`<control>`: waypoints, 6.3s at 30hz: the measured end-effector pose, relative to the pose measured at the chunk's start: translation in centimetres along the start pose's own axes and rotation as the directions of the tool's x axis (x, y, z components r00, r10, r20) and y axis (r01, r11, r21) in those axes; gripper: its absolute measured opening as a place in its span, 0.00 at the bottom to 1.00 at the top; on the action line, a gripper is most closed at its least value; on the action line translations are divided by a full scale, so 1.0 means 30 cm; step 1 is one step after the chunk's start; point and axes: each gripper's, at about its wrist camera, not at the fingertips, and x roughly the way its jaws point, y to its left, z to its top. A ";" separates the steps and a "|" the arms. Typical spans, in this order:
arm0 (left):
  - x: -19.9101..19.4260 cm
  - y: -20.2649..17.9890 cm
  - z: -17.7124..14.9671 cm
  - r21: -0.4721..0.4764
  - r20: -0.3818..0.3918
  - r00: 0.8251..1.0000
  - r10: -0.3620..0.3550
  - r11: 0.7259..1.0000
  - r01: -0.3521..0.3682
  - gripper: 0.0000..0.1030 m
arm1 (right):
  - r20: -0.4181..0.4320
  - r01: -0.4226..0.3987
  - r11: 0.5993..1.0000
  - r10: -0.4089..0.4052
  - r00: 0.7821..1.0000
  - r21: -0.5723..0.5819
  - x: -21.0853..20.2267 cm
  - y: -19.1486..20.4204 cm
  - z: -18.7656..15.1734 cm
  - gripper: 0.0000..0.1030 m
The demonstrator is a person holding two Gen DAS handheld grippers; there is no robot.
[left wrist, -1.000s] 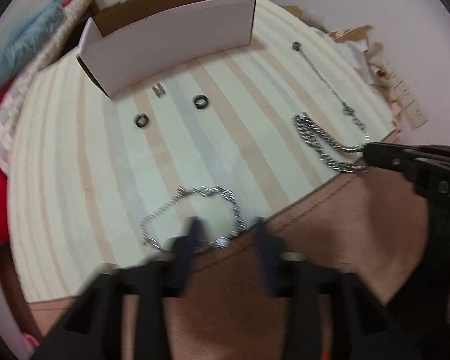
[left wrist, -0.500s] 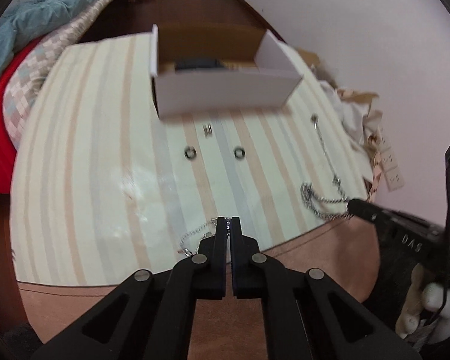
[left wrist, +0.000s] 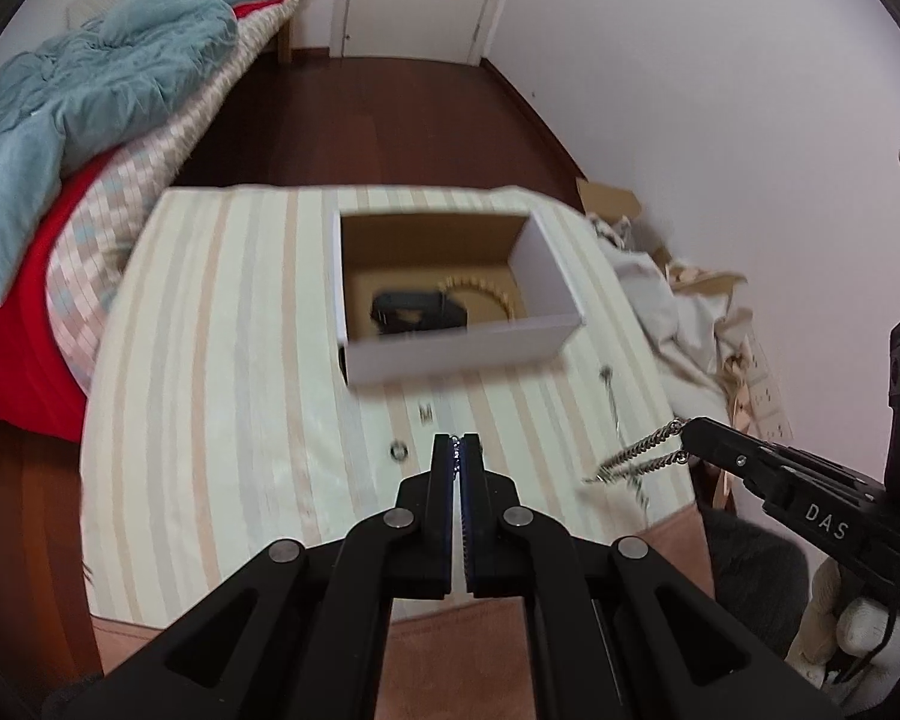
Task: Organize jewelry
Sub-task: 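Carry both bracelets over the white box and release them inside, then withdraw both tools from the box toward the small rings, then grasp the silver necklace with the right gripper while the left grasps a black ring, then carry the necklace and black ring toward the white box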
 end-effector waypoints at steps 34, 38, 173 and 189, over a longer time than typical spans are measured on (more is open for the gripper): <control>0.229 0.066 0.536 -0.073 -0.036 0.999 -0.019 0.997 0.016 0.05 | -0.124 -0.035 0.995 0.022 0.992 -0.097 0.333 0.099 0.581 0.05; 0.208 0.078 0.548 -0.067 -0.006 0.998 0.057 0.996 -0.058 0.26 | -0.121 0.012 0.992 -0.027 0.992 -0.125 0.337 0.103 0.600 0.44; 0.185 0.011 -0.019 -0.041 -0.052 0.989 0.141 0.989 -0.143 0.09 | 0.189 0.117 0.993 -0.119 0.975 0.018 -0.010 -0.141 0.042 0.04; 0.127 0.078 0.368 -0.012 -0.031 0.998 0.062 0.998 -0.063 0.09 | 0.213 -0.008 0.989 0.040 0.976 -0.151 -0.047 0.153 0.430 0.04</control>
